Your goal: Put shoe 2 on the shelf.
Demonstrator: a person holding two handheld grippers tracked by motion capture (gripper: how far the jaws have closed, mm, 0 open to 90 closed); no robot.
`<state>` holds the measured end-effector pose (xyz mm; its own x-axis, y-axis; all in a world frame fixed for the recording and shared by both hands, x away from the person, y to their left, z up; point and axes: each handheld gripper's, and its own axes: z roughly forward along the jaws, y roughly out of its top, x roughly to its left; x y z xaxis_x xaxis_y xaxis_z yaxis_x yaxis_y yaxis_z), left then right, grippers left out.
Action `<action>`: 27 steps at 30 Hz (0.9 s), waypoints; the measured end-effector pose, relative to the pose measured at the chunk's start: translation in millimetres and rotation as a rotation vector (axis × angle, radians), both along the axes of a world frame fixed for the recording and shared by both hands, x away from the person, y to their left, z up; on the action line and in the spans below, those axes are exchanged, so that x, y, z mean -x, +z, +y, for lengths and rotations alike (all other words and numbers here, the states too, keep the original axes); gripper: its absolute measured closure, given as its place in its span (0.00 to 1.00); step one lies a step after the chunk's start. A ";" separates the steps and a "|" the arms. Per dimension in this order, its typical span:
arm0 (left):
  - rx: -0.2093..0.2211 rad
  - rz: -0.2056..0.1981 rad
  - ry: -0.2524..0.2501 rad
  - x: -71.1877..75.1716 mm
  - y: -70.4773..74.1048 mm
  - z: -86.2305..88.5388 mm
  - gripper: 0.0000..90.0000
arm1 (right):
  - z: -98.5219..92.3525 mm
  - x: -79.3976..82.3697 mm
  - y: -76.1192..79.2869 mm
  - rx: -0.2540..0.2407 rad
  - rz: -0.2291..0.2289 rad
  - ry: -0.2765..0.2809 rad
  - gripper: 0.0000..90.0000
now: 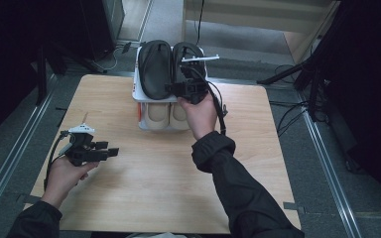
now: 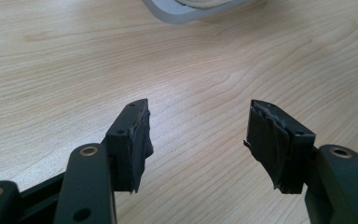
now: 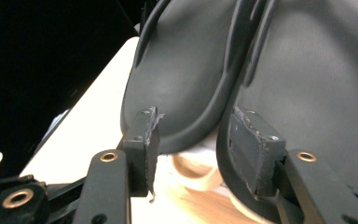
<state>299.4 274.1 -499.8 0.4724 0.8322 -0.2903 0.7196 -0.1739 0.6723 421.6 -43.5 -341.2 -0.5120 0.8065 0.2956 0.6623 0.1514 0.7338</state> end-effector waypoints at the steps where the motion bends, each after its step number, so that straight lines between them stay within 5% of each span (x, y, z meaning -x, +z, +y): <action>1: 0.000 0.000 0.000 0.0 0.0 0.0 0.44 | -0.3 3.2 -0.7 0.009 -0.008 0.001 0.59; 4: -0.001 0.000 0.001 0.1 0.0 0.1 0.44 | -1.2 12.9 -3.7 0.040 -0.031 0.023 0.59; 12: 0.002 0.007 0.002 -0.2 -0.6 0.0 0.44 | -8.1 37.7 -19.1 0.027 -0.037 0.111 0.61; 27: 0.008 0.016 -0.005 -0.3 -0.7 -0.5 0.44 | -29.2 66.0 -64.2 0.002 -0.039 0.191 0.60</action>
